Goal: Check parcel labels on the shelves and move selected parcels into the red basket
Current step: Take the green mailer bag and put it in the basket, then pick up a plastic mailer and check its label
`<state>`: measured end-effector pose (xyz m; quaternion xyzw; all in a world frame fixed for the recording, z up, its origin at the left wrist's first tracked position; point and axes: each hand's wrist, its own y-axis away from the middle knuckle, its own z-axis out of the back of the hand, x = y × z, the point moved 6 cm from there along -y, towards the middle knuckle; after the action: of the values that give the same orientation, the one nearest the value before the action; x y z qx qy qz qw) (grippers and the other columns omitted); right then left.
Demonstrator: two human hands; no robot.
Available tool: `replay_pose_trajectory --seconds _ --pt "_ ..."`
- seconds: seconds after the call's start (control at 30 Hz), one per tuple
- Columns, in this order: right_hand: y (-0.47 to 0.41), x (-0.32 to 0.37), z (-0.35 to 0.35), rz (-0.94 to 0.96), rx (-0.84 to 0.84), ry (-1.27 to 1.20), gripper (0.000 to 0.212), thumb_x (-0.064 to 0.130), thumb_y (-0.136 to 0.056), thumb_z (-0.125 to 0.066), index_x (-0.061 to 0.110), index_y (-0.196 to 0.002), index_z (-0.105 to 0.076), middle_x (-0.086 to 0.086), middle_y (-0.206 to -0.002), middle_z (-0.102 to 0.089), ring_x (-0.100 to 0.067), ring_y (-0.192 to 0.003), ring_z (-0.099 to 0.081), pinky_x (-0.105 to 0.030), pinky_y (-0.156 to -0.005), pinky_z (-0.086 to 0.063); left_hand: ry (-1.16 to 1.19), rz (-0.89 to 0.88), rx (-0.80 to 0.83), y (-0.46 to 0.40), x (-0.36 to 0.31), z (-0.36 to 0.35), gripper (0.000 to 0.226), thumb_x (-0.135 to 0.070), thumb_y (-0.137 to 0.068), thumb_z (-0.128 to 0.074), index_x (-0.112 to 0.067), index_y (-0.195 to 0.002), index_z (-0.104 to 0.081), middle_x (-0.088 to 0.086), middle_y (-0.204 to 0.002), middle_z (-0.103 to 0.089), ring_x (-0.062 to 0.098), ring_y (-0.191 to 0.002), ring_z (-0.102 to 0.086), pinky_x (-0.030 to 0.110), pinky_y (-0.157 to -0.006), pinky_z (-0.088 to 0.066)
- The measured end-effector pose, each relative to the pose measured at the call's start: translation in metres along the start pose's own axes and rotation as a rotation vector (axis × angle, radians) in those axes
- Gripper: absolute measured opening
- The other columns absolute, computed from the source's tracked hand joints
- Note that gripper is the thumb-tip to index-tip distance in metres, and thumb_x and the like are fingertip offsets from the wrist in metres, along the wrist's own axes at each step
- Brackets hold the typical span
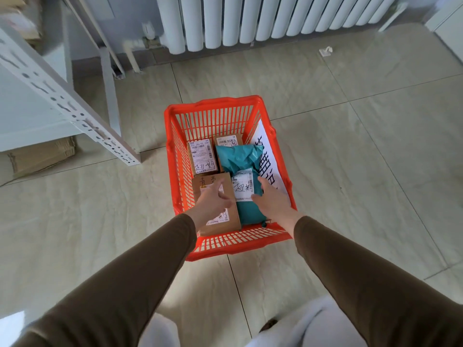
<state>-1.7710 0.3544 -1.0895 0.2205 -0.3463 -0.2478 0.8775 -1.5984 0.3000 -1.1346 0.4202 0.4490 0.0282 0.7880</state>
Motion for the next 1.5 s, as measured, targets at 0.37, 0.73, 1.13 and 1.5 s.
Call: replay_pose_trajectory --seconds 0.37,0.73,1.13,1.5 --pt "0.186 0.169 0.17 0.191 0.026 -0.12 0.052 0.024 -0.106 -0.052 0.026 -0.155 -0.034 0.0 -0.158 -0.045 -0.022 -0.136 -0.055 -0.014 -0.078 -0.045 -0.169 -0.124 0.004 0.223 -0.183 0.121 0.081 -0.015 -0.091 -0.077 -0.029 -0.158 -0.032 0.002 -0.11 -0.07 0.022 -0.102 -0.071 0.037 -0.084 -0.059" --pt "0.426 0.386 0.378 0.557 0.024 -0.087 0.049 0.022 -0.102 -0.06 0.03 -0.147 -0.046 0.015 -0.134 -0.057 0.006 -0.097 -0.063 -0.024 -0.092 -0.05 -0.199 -0.378 -0.184 0.561 -0.378 0.278 0.076 -0.02 -0.088 -0.08 -0.035 -0.152 -0.042 -0.003 -0.115 -0.071 0.012 -0.1 -0.074 0.042 -0.093 -0.06" --pt "0.588 0.651 0.343 0.97 0.094 -0.027 0.051 0.025 -0.101 -0.061 0.037 -0.148 -0.044 0.017 -0.134 -0.056 0.006 -0.098 -0.065 -0.018 -0.089 -0.051 -0.142 -0.497 -0.551 0.81 -0.355 0.483 0.074 -0.033 -0.082 -0.081 -0.045 -0.145 -0.044 -0.008 -0.11 -0.074 0.006 -0.099 -0.074 0.048 -0.097 -0.058" --pt "0.662 0.858 0.158 1.082 0.131 0.045 0.051 0.032 -0.102 -0.06 0.038 -0.15 -0.043 0.017 -0.14 -0.053 0.003 -0.112 -0.059 -0.035 -0.096 -0.057 -0.091 -0.468 -0.668 0.912 -0.204 0.687 0.069 -0.023 -0.088 -0.08 -0.045 -0.142 -0.045 -0.006 -0.115 -0.072 0.008 -0.101 -0.073 0.029 -0.083 -0.056"
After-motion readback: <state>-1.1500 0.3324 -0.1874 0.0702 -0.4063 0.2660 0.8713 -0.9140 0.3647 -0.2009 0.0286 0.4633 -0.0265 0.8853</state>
